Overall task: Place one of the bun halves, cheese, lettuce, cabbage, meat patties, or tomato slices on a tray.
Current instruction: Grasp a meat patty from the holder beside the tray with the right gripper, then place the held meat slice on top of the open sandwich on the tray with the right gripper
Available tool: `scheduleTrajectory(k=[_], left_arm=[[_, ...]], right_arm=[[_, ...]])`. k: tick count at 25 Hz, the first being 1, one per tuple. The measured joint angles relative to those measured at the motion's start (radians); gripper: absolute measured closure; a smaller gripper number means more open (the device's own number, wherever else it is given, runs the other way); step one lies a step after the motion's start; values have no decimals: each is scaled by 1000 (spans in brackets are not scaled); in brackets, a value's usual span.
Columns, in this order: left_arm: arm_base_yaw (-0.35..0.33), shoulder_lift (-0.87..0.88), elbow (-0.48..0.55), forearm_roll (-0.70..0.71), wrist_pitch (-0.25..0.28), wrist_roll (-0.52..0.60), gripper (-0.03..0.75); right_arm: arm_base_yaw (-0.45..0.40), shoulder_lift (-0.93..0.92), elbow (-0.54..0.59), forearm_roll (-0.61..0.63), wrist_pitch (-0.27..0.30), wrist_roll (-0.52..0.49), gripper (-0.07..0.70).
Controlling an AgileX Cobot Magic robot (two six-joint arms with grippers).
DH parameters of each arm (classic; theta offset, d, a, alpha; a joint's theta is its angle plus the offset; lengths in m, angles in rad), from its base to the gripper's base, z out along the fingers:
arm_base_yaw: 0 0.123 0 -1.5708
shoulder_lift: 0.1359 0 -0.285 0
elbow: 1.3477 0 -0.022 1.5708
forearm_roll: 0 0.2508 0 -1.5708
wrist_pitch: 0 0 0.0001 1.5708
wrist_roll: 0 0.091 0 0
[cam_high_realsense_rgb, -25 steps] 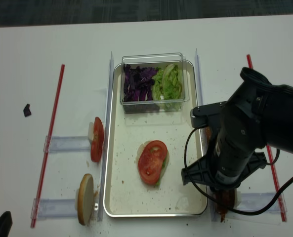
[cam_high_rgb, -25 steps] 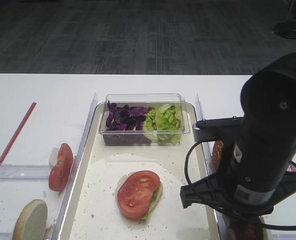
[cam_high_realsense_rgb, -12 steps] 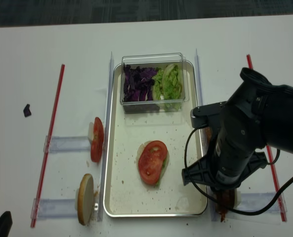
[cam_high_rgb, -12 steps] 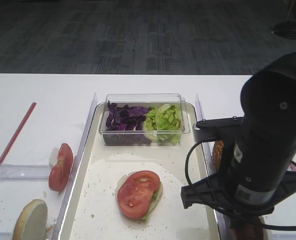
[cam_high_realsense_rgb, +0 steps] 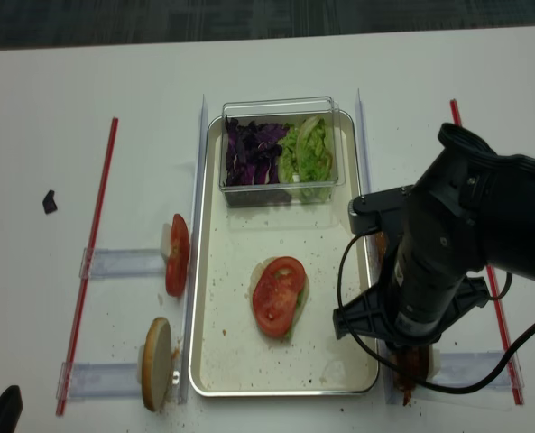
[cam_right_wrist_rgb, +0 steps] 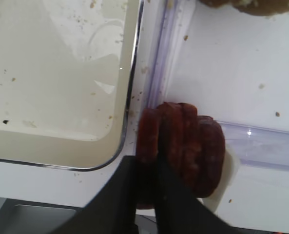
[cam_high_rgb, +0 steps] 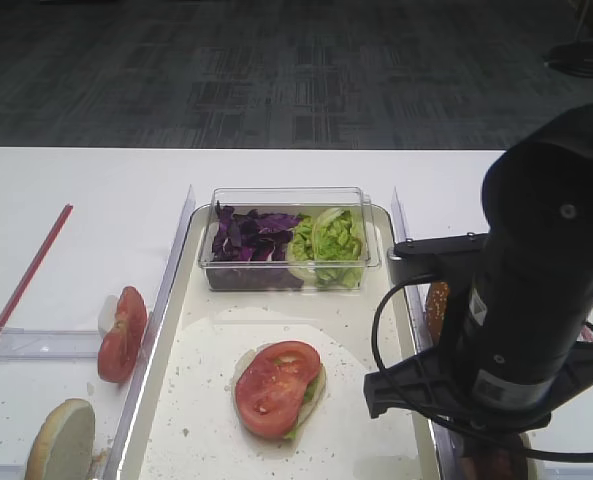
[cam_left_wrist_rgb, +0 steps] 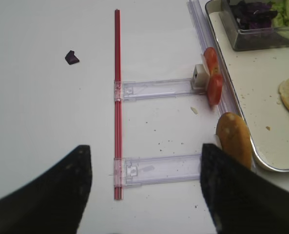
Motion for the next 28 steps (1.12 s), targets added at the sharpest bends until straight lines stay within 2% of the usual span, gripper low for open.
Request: scheduleTrajectory(k=[8,13,21,28], left_arm=[[0,0,0,0,0,0,277],[0,0,0,0,0,0,277],[0,0,0,0,0,0,277],[0,0,0,2,0,0,276]], right_arm=[[0,-19,0,-3,9,0,510],[0,-39,-49,-5,80,1,510],[0,-51,-110,-7,160,1,510],[0,-77,-154,-9,191,1,510]])
